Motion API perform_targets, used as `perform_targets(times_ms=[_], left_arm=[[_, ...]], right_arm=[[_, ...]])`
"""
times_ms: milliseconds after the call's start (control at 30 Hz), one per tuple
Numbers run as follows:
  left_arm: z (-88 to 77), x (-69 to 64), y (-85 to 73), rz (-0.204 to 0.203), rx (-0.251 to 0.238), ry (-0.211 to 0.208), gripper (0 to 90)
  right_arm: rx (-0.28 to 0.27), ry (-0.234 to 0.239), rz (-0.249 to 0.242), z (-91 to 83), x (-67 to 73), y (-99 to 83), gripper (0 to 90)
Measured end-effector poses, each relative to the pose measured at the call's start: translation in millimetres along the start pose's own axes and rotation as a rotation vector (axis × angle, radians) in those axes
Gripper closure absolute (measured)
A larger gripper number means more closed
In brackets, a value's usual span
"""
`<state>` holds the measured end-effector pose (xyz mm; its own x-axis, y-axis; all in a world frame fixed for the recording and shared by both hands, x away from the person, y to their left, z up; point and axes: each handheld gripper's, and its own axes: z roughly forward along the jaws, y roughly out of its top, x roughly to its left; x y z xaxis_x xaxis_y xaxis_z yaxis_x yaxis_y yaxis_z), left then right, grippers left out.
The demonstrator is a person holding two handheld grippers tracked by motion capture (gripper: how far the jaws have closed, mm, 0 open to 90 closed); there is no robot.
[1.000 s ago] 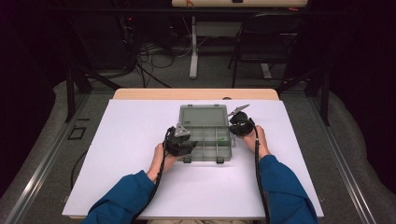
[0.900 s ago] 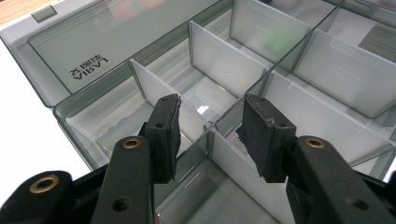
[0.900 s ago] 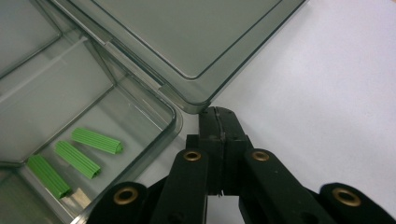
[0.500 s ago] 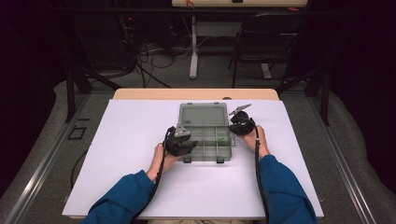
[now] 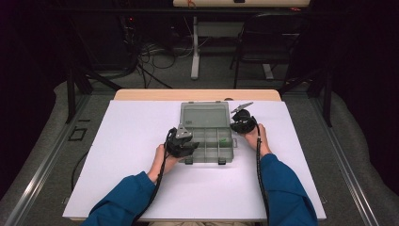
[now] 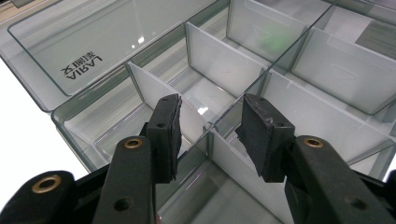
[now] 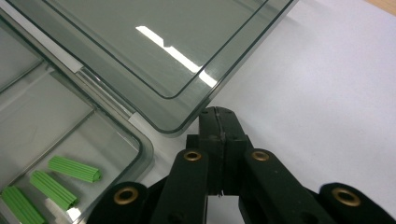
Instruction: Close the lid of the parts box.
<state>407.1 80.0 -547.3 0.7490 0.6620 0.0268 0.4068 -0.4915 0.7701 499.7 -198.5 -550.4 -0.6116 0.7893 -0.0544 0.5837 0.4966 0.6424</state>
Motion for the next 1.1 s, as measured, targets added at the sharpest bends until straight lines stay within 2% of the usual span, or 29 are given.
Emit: perform_targets(times_ms=[100, 200, 233, 567, 1100], left_arm=[[0.1, 0.1, -0.1, 0.0, -0.001, -0.001, 58.4], [0.1, 0.1, -0.1, 0.001, -0.002, -0.001, 58.4], [0.1, 0.1, -0.1, 0.002, -0.001, -0.002, 58.4], [0.2, 0.0, -0.2, 0.002, -0.003, -0.001, 58.4], [0.4, 0.2, -0.5, 0.001, -0.007, -0.002, 58.4]], right_arm=[[-0.013, 0.003, -0.004, 0.5, -0.9, -0.5, 90.0], [-0.003, -0.001, -0.007, 0.1, -1.8, -0.2, 90.0], [-0.023, 0.001, -0.006, 1.4, -1.9, -0.6, 90.0], [-0.049, -0.027, -0.02, 2.3, -0.9, 0.2, 90.0], [-0.097, -0.042, -0.024, -0.7, -1.1, 1.6, 90.0]])
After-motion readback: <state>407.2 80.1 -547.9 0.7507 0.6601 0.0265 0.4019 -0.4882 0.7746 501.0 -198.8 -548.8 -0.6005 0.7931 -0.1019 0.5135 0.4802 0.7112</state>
